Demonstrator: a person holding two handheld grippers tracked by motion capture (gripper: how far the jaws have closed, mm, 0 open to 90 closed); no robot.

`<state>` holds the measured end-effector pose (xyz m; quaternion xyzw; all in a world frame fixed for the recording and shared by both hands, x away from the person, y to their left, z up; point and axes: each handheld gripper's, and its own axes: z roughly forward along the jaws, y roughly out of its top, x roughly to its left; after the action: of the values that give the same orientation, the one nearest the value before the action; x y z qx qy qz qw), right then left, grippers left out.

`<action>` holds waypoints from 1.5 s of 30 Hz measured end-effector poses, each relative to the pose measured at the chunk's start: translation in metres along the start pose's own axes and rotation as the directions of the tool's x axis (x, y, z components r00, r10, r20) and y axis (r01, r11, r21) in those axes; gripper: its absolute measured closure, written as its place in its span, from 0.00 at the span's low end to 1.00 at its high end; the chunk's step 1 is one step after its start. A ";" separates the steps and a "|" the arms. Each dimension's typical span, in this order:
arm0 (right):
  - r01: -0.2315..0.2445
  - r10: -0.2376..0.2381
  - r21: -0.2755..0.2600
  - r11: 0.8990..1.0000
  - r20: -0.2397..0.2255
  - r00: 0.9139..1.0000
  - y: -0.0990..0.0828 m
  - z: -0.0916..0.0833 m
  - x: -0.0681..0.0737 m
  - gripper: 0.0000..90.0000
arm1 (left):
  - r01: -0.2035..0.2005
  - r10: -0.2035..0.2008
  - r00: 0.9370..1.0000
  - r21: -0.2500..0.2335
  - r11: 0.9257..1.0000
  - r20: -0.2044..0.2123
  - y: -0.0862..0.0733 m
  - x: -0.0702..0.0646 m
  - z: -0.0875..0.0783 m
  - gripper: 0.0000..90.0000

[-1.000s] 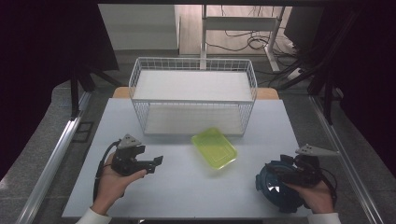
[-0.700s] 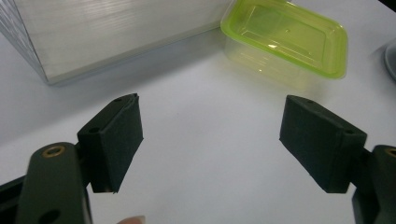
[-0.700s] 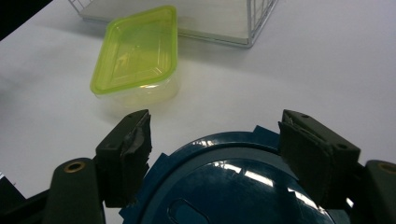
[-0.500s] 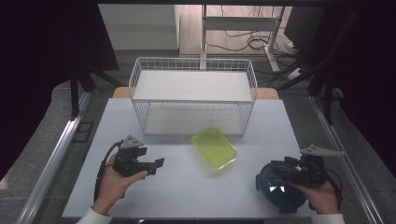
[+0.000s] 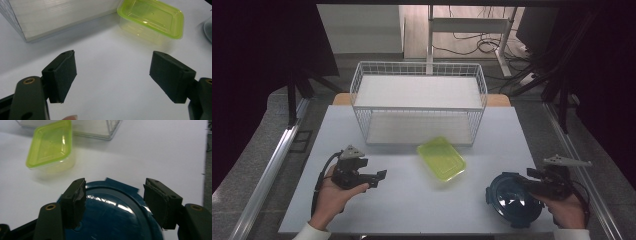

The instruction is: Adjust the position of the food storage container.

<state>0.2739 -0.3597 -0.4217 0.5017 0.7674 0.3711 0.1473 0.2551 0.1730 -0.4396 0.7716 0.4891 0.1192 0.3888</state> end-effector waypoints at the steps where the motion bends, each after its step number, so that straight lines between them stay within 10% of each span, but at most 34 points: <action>1: -0.001 0.001 0.000 1.000 0.010 1.000 0.000 -0.002 -0.002 0.38 | 0.002 -0.002 1.000 0.000 1.000 -0.001 0.000 0.001 0.000 0.24; 13: -0.041 0.034 0.058 0.997 0.121 0.992 -0.007 -0.019 -0.027 0.51 | -0.005 0.005 1.000 0.018 1.000 -0.007 -0.001 0.003 0.001 0.23; 26: -0.038 -0.001 0.195 0.980 0.196 0.981 -0.016 -0.014 -0.046 0.97 | -0.005 0.006 1.000 0.026 1.000 -0.017 -0.003 0.005 0.002 0.23; 45: -0.028 -0.044 0.324 0.946 0.215 0.976 -0.024 0.003 -0.047 0.98 | -0.016 0.017 1.000 0.039 0.999 -0.026 -0.005 0.002 0.004 0.23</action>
<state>0.2813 -0.4050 -0.4474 0.5537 0.7992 0.1813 0.1476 0.2545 0.1741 -0.4462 0.7814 0.4899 0.1230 0.3664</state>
